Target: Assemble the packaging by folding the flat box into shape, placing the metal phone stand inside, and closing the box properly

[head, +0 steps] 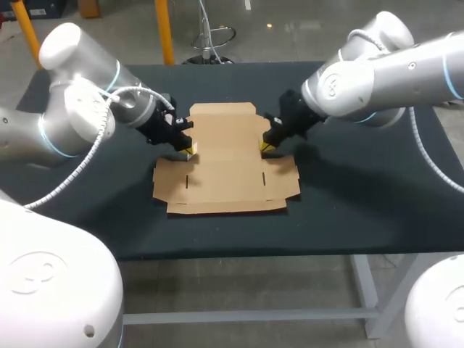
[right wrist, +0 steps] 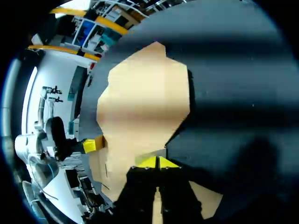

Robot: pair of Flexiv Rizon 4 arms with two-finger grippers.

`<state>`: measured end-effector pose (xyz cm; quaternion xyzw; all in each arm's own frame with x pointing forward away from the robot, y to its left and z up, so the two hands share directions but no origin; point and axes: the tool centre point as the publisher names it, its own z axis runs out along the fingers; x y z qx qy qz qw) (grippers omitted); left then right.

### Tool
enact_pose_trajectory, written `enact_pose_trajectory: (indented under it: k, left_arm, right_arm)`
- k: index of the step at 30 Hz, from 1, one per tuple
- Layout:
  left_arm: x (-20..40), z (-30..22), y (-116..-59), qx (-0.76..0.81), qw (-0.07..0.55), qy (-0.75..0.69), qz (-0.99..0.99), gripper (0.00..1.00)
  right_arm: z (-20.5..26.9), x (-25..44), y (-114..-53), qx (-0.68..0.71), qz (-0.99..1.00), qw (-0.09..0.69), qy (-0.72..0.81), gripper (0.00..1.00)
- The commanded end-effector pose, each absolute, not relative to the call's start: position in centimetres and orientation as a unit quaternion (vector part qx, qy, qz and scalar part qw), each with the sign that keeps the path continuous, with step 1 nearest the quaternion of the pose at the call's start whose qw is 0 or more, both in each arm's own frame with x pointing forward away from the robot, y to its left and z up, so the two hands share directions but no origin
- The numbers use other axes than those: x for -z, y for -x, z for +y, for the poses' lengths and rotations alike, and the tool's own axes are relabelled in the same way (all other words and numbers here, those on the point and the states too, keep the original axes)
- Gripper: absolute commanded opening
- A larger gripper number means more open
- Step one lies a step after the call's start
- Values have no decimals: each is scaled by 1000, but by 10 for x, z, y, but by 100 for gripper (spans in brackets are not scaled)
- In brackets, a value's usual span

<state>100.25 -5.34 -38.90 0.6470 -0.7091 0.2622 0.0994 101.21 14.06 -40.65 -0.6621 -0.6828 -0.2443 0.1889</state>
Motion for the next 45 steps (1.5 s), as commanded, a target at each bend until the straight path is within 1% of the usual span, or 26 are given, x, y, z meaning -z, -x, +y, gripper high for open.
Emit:
enact_pose_trajectory:
  k: [1,22,33,41,45]
  left_arm:
    - [391,-61,-1003,-245,81,-655,-711,0]
    - [406,-75,-1011,-216,48,-673,-705,0]
    - [414,-76,-1010,-174,24,-704,-688,0]
    - [406,-67,-1004,-174,24,-708,-684,0]
    - [396,-62,-1001,-183,27,-705,-684,0]
  right_arm:
    - [147,406,-1011,236,-684,175,667,0]
    - [161,422,-1013,198,-695,149,675,0]
    - [161,434,-1013,161,-684,116,702,0]
    - [155,426,-1012,172,-676,125,705,0]
    - [150,416,-1011,188,-676,152,696,0]
